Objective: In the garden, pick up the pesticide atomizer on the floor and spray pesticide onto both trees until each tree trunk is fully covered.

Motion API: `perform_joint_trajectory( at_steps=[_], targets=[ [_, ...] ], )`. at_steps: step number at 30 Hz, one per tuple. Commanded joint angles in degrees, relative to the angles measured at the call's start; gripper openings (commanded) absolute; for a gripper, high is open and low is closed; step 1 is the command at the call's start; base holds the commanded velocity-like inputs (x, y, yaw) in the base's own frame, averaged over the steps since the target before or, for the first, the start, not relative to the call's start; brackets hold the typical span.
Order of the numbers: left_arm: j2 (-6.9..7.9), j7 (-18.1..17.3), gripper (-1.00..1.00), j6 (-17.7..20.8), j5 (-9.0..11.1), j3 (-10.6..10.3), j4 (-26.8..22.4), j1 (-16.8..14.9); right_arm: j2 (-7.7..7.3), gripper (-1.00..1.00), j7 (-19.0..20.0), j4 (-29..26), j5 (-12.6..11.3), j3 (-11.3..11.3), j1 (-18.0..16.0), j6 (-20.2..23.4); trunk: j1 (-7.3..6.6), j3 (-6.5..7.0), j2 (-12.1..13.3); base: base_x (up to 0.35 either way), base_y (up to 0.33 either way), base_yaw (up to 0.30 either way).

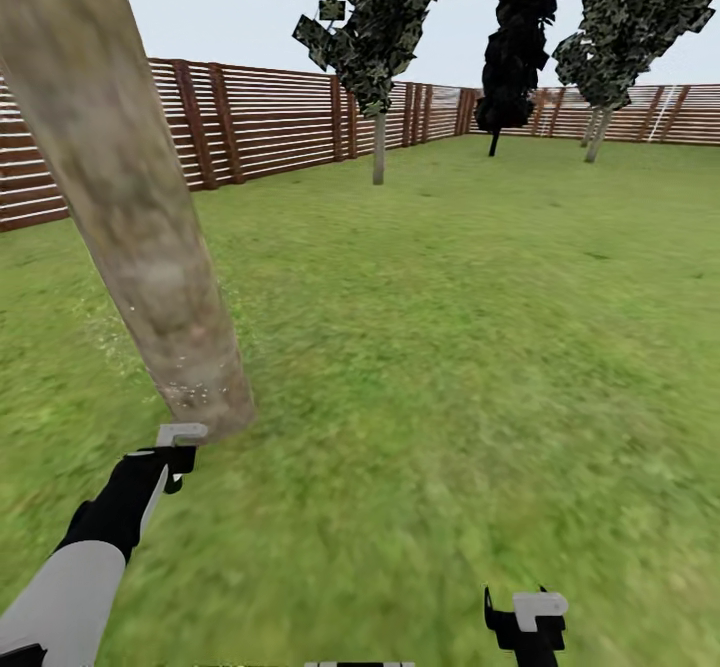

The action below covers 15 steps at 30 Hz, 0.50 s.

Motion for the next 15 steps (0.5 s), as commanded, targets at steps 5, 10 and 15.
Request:
perform_joint_trajectory(
  at_steps=[5,10,15],
  targets=[
    [0.02,-0.5,-1.00,1.7,0.0,-0.2,-2.3,-0.9,-0.01,1.00,0.0,0.0,0.1,0.1,0.0,0.0,0.00,0.00,0.0,0.012,-0.024,0.237],
    [-1.19,-5.4,-1.00,5.9,0.1,-0.5,-6.2,-5.0,-0.01,1.00,0.0,0.0,0.1,0.0,0.0,0.0,0.00,0.00,0.0,0.000,0.000,0.027],
    [3.95,-11.2,-1.00,8.8,-0.1,-0.6,-6.6,-6.2,-0.44,1.00,0.0,0.0,0.0,0.0,0.0,0.0,0.00,0.00,0.0,0.000,0.000,0.000]
  ],
)
